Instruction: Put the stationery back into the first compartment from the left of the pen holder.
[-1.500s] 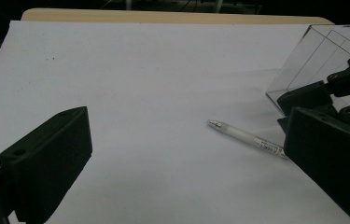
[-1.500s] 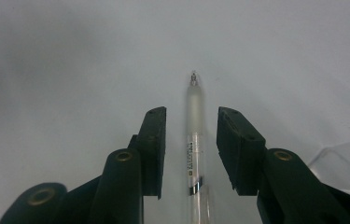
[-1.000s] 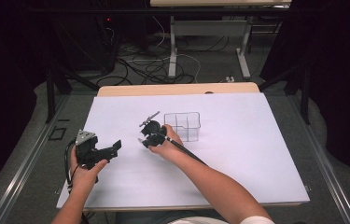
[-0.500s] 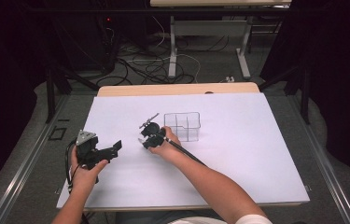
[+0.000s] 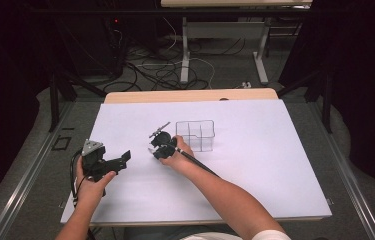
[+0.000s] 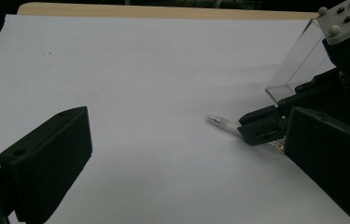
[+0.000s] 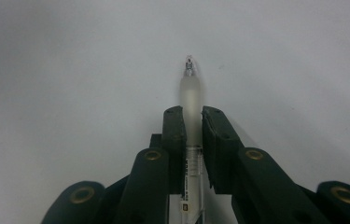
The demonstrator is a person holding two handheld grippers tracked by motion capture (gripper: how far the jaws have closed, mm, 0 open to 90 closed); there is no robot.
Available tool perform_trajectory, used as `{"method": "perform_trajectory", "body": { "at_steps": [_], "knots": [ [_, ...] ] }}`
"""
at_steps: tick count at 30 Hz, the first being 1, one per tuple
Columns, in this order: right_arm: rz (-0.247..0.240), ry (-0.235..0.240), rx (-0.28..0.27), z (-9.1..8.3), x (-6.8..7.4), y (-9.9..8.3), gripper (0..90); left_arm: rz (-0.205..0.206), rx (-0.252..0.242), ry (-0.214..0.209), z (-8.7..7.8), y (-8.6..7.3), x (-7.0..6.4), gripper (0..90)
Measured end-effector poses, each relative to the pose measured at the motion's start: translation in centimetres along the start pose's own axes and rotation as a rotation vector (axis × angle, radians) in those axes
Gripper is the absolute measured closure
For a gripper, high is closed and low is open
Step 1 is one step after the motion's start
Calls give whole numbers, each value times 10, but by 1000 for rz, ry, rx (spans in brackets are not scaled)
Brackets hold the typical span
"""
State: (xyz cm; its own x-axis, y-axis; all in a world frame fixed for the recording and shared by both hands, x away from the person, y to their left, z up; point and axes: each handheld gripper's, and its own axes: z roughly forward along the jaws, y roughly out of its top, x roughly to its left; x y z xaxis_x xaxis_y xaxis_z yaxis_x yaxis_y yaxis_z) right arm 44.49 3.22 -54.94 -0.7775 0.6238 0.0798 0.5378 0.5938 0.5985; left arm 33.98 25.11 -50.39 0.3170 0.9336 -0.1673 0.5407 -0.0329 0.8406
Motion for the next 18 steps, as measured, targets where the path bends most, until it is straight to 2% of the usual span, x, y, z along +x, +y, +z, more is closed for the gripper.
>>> {"method": "perform_trajectory", "body": {
  "at_steps": [7, 14, 17, 18],
  "knots": [
    [24, -1, 2, -3, -1, 0, 802, -5, 2, 3, 0, 0, 1, 14],
    [47, 22, -67, -17, -1, 3, 802, 0, 3, 2, 1, 0, 0, 32],
    [47, 30, -100, -25, 0, 3, 802, 2, 3, -7, 1, 0, -1, 91],
    [67, 29, -107, -28, 2, 2, 802, 2, 3, -10, 1, 0, -2, 113]
  ]
}}
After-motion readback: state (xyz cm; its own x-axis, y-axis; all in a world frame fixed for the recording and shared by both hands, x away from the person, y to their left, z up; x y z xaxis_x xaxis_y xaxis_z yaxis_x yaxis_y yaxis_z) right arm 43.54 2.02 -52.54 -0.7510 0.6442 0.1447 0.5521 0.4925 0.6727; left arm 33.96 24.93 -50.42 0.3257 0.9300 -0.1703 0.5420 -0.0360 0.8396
